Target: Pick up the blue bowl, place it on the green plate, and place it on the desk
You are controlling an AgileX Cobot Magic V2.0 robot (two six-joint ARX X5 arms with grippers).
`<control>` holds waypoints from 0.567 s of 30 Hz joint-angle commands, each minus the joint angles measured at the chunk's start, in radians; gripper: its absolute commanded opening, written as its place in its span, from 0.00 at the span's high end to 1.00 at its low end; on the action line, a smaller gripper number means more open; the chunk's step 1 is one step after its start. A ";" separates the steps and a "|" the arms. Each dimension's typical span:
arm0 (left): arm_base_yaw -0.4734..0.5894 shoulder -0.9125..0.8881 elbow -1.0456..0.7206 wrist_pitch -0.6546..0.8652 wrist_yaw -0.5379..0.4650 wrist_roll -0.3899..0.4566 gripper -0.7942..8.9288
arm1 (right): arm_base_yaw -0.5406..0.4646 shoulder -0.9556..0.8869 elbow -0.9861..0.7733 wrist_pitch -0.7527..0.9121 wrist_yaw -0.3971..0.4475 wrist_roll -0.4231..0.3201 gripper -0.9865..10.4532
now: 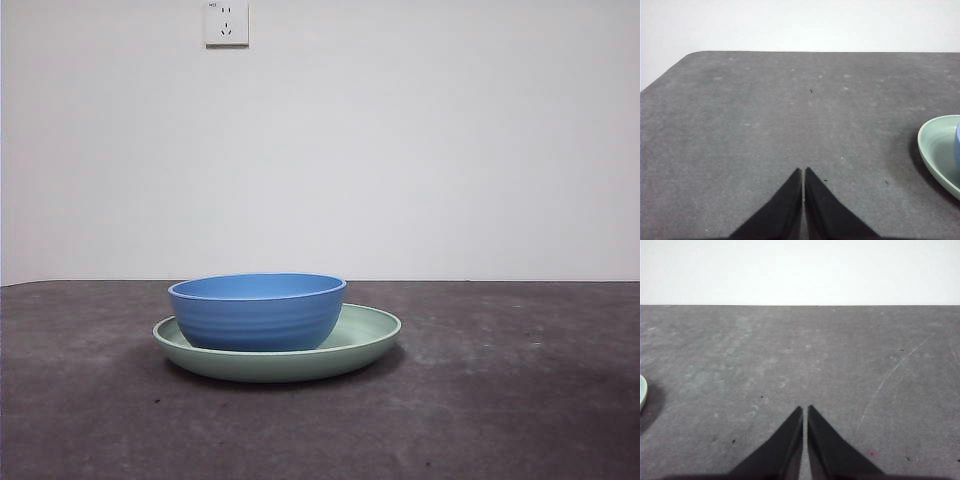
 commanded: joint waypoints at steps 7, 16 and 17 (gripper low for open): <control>0.000 -0.002 -0.021 -0.006 -0.003 -0.003 0.91 | -0.001 -0.003 -0.005 0.010 0.003 0.013 0.91; 0.000 -0.002 -0.021 -0.006 -0.003 -0.003 0.91 | -0.001 -0.003 -0.005 0.010 0.003 0.013 0.91; 0.000 -0.002 -0.021 -0.006 -0.003 -0.003 0.91 | -0.001 -0.003 -0.005 0.010 0.003 0.013 0.91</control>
